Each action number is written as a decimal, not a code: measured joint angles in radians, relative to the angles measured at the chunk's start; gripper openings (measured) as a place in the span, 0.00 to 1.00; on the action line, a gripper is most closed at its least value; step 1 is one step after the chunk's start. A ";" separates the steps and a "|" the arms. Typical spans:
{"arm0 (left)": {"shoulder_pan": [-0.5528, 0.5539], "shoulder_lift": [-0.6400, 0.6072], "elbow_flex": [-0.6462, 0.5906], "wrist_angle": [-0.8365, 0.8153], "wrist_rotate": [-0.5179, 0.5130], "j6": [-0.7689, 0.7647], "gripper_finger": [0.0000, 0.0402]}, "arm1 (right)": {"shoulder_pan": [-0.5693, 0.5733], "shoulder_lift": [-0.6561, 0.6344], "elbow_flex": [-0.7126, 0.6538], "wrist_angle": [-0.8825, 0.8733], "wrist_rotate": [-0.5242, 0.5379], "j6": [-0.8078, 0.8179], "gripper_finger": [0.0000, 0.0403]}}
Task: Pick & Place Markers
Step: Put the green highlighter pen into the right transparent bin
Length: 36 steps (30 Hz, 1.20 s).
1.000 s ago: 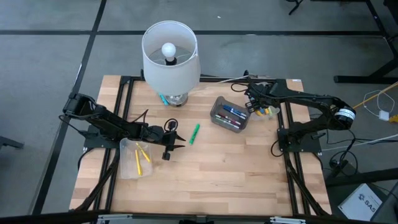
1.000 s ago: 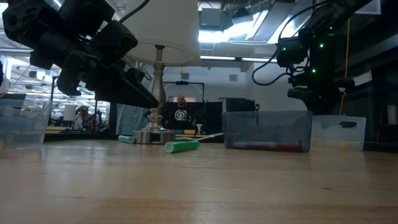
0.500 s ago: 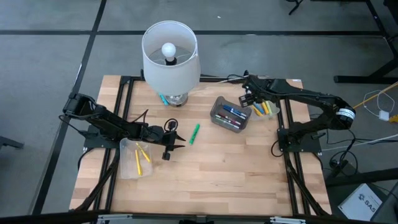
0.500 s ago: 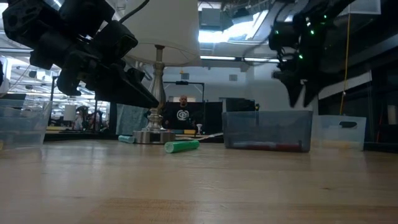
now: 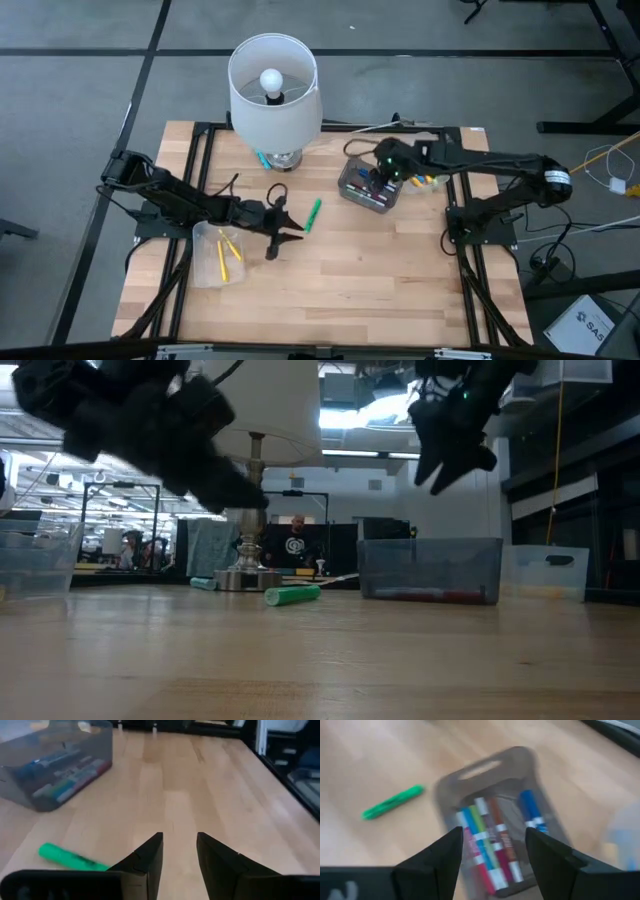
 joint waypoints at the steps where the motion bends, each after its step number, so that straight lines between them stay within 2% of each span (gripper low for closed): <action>1: -0.001 0.000 0.034 -0.052 -0.007 -0.023 0.29 | 0.025 -0.001 0.004 0.003 0.001 0.000 0.53; 3: -0.012 0.001 0.121 -0.254 -0.067 -0.031 0.29 | 0.074 -0.001 0.008 0.002 0.006 0.001 0.53; 6: -0.031 0.030 0.277 -0.581 -0.249 -0.065 0.29 | 0.140 -0.001 0.008 0.001 0.009 0.013 0.53; 8: -0.039 0.055 0.360 -0.730 -0.363 -0.121 0.29 | 0.180 -0.001 0.008 0.001 0.018 0.029 0.53; 10: -0.039 0.078 0.418 -0.808 -0.410 -0.196 0.29 | 0.221 -0.001 0.008 0.001 0.059 0.040 0.53; 16: -0.018 0.114 0.489 -0.811 -0.325 -0.298 0.30 | 0.298 -0.001 0.008 0.001 0.114 0.036 0.53; 26: -0.013 0.272 0.494 -0.771 -0.445 -0.434 0.42 | 0.367 -0.001 0.008 0.001 0.196 0.035 0.53; 30: 0.003 0.327 0.494 -0.706 -0.412 -0.462 0.47 | 0.382 -0.001 0.008 0.001 0.227 0.034 0.53; 36: 0.020 0.402 0.493 -0.693 -0.395 -0.470 0.54 | 0.398 0.002 0.008 0.003 0.244 0.035 0.53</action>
